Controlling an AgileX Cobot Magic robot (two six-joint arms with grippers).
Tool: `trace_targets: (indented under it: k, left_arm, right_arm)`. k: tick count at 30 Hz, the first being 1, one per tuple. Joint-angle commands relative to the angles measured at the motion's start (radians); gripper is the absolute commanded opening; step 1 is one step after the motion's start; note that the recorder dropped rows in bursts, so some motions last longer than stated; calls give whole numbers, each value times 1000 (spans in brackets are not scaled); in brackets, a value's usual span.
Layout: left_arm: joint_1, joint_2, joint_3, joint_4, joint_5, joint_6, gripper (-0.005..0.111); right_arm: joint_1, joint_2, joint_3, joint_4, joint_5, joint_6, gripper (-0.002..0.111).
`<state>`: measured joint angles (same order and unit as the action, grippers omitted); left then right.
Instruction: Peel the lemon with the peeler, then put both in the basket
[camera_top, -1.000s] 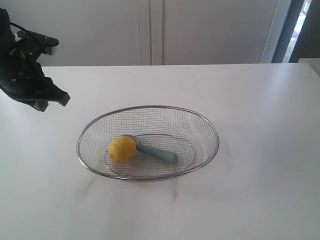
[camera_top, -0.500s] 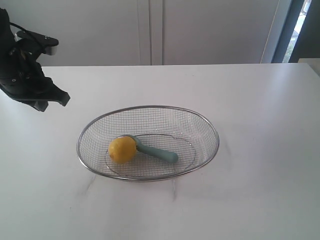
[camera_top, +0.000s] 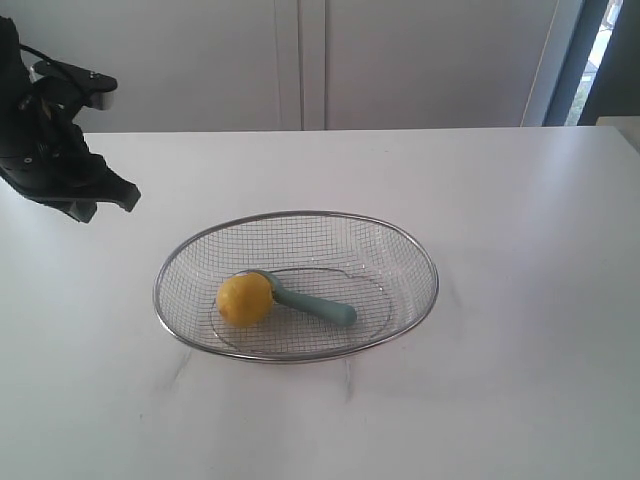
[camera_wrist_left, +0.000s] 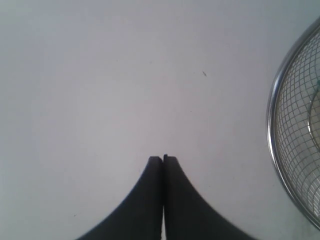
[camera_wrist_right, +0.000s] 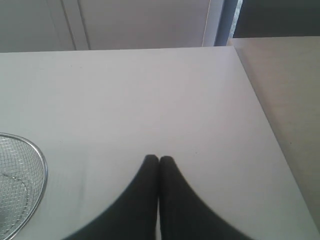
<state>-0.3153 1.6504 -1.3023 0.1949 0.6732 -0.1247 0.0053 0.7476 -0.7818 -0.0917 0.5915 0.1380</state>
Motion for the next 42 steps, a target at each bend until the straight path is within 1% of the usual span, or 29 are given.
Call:
trace_targets:
  k: [1,8,13,19,25,37,42]
  left_arm:
    - [3,-11,-3,-7,8,-9,0]
    - [3,-11,-3,-7,8,-9,0]
    - [3,-11,-3,-7,8,-9,0]
    - [3,-11,-3,-7,8,-9,0]
    - [3,-11,-3,-7,8,-9,0]
    - [3,-11,-3,-7,8,-9,0]
    - [3,-11,-3,-7,8,-9,0]
  right_arm:
    - [-5,-64,4,-6,-11,-2,0]
    - [-5,-153,15,-6,-17,-2,0]
    - [-5,-216,105,-6,-75,-2,0]
    - [-5,-311,215,-6,-78,-2,0]
    - [-6,-388,284,-11,-75,-2,0]
    - [-8,-459,318,-38,-64,-54,0]
    - [-55,-478,318,-39,-62,-54,0]
